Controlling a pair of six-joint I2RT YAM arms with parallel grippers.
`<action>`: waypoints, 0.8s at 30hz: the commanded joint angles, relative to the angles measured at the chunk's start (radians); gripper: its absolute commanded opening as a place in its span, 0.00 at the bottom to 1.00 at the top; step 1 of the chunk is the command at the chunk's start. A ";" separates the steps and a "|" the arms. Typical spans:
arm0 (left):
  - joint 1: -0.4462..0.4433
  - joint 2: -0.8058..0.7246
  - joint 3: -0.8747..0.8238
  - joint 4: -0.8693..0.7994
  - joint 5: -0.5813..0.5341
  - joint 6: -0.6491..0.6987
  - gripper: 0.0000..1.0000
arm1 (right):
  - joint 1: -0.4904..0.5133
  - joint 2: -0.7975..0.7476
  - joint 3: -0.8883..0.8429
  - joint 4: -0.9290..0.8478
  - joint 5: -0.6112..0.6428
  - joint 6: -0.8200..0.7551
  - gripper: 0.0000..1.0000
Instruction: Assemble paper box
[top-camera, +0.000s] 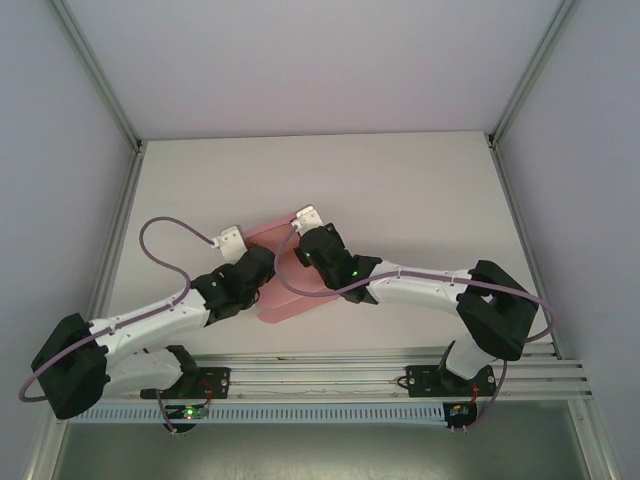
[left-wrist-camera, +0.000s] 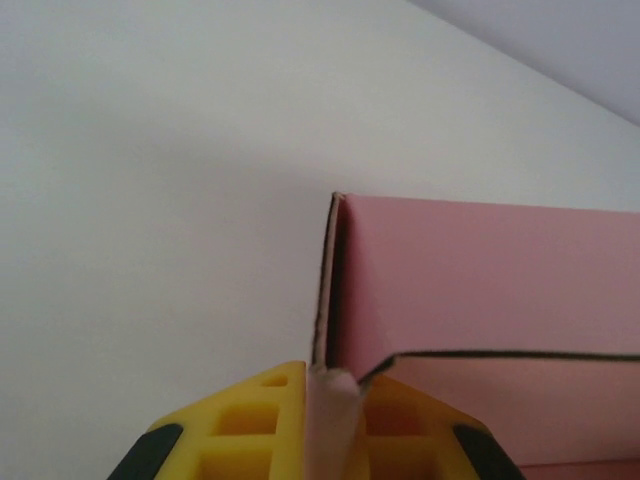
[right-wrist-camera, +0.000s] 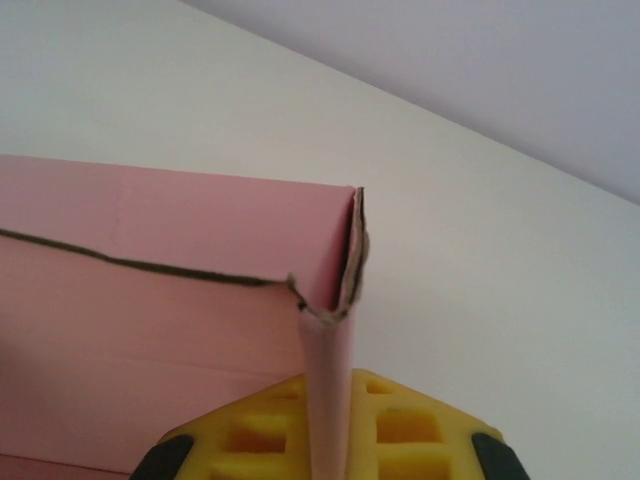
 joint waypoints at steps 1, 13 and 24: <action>0.054 0.024 -0.009 -0.460 -0.311 -0.260 0.00 | -0.087 -0.021 -0.020 -0.176 0.403 0.066 0.00; 0.123 0.202 0.078 -0.648 -0.346 -0.308 0.00 | -0.158 -0.106 -0.059 -0.220 0.511 0.097 0.00; 0.119 0.025 -0.094 0.017 -0.011 0.246 0.00 | -0.176 -0.120 -0.097 -0.132 0.326 0.066 0.00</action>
